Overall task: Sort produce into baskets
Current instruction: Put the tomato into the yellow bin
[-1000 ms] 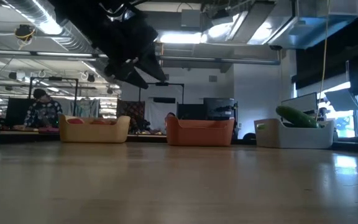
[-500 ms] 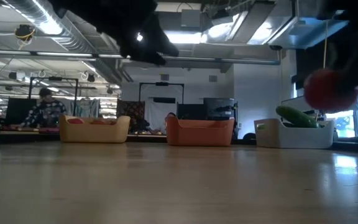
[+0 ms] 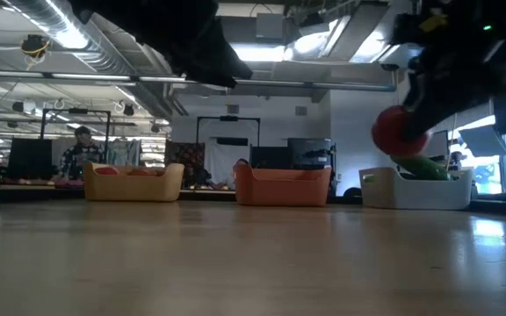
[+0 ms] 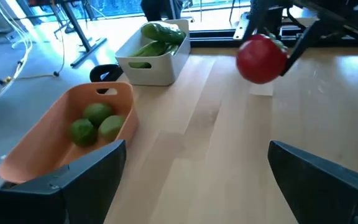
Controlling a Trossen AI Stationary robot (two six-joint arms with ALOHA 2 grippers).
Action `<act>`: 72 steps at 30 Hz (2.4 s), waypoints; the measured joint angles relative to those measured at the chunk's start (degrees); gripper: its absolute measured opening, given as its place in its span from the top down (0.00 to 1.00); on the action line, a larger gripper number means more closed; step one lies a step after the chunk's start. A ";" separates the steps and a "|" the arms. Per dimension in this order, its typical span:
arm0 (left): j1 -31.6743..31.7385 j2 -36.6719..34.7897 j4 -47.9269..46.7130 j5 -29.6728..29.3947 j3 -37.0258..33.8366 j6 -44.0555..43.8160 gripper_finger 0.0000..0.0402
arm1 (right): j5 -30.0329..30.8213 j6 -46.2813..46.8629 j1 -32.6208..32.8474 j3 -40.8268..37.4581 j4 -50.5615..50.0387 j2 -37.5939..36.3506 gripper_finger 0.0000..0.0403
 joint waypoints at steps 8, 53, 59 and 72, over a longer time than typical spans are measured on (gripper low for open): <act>0.00 0.00 0.43 -0.02 0.00 8.15 0.03 | -6.07 -16.44 -10.69 0.00 9.69 -0.02 0.42; -5.92 4.23 24.61 -0.20 0.13 40.15 0.03 | -57.94 -7.53 -28.34 -0.05 67.58 5.88 0.42; -5.90 4.24 25.21 -0.26 0.13 39.84 0.03 | -59.24 -6.14 -28.34 -0.05 71.03 7.66 0.42; -5.49 4.20 25.22 -0.56 0.13 37.02 0.25 | -59.45 -3.42 -28.34 -0.05 75.69 9.14 0.42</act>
